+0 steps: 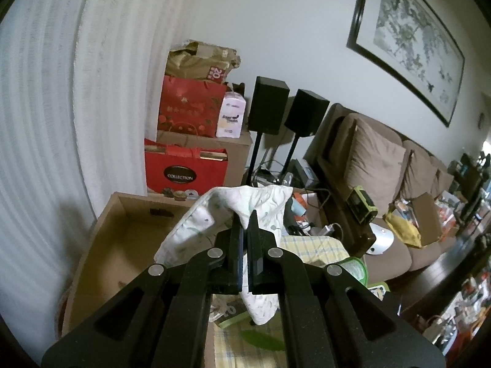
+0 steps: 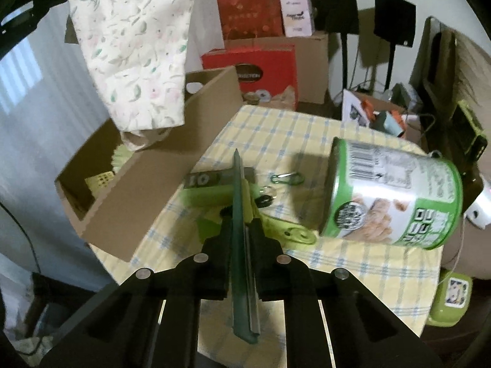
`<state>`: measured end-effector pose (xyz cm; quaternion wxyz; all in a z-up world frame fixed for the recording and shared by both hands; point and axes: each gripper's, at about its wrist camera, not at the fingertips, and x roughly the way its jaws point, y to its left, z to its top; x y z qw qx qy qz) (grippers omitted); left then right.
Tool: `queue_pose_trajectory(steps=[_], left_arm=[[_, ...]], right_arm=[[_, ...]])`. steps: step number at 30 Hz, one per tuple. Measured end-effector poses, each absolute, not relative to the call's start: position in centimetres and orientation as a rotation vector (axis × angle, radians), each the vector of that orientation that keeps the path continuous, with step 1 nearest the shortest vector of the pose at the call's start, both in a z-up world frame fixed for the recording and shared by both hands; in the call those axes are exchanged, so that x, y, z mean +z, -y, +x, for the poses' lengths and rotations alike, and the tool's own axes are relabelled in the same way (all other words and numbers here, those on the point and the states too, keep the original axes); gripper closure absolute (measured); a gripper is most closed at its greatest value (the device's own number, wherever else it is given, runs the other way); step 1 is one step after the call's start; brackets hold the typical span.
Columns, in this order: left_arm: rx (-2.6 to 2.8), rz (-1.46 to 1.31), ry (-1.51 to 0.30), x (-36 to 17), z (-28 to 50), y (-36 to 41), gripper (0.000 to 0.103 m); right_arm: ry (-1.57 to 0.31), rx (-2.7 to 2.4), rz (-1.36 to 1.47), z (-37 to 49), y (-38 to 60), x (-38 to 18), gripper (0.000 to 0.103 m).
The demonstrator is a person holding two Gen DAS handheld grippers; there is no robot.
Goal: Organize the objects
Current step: 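Grasp the green leaf-shaped paddle with the right gripper while the left gripper holds the floral bag, then lift the green paddle with the right gripper while the left gripper holds the floral bag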
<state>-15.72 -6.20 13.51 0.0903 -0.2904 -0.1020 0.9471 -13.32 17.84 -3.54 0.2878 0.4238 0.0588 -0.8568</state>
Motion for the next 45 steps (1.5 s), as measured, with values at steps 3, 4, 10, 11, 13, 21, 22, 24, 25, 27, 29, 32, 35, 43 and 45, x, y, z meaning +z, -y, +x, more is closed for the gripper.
queue_pose_trajectory(steps=[3,4,10,11,13,21,22,24,25,27,29,32,35,43,45], left_arm=[[2.807,-0.87,0.294,13.2,-15.5,5.9,0.102],[2.804,-0.874,0.292,13.0,-15.4,5.8,0.102],[2.784,-0.904,0.304,11.9,-15.4,5.3,0.102],[2.781,-0.908,0.302,11.7,-15.4,5.2,0.102],[2.778,-0.916,0.301,11.5,-15.4,5.2,0.102],[2.768,-0.939,0.303,10.8,-15.3,5.1,0.101],[2.767,-0.941,0.302,10.7,-15.4,5.1,0.101],[2.767,-0.943,0.303,10.7,-15.3,5.2,0.101],[2.767,-0.943,0.304,10.7,-15.3,5.2,0.101],[2.765,-0.946,0.311,10.5,-15.2,5.3,0.101],[2.764,-0.947,0.312,10.4,-15.2,5.3,0.101],[2.759,-0.951,0.311,10.2,-15.1,5.2,0.101],[2.752,-0.957,0.311,10.0,-15.0,5.2,0.101],[2.745,-0.973,0.325,9.5,-14.8,5.7,0.101],[2.743,-0.977,0.331,9.3,-14.8,5.9,0.101]], right_arm=[[-0.187,-2.295,1.154,-13.2,-18.6,-4.4,0.092],[-0.202,-2.296,1.168,-13.0,-18.9,-4.7,0.092],[-0.26,-2.314,1.22,-12.9,-20.3,-6.4,0.09],[-0.282,-2.315,1.225,-12.8,-20.3,-6.8,0.089],[-0.307,-2.307,1.242,-12.6,-20.2,-7.7,0.088],[-0.359,-2.265,1.336,-11.8,-19.2,-10.9,0.071],[-0.354,-2.274,1.331,-11.7,-19.2,-10.8,0.065],[-0.337,-2.289,1.304,-11.5,-19.4,-10.1,0.064],[-0.33,-2.294,1.285,-11.4,-19.5,-9.7,0.064],[-0.332,-2.296,1.245,-11.2,-19.2,-8.8,0.064],[-0.343,-2.265,1.222,-11.1,-18.6,-8.3,0.064],[-0.347,-2.189,1.214,-11.2,-16.8,-8.7,0.064],[-0.372,-2.124,1.213,-11.9,-14.8,-9.4,0.064],[-0.513,-2.05,1.19,-13.8,-10.7,-11.1,0.064],[-0.528,-2.042,1.198,-14.3,-10.5,-11.4,0.064]])
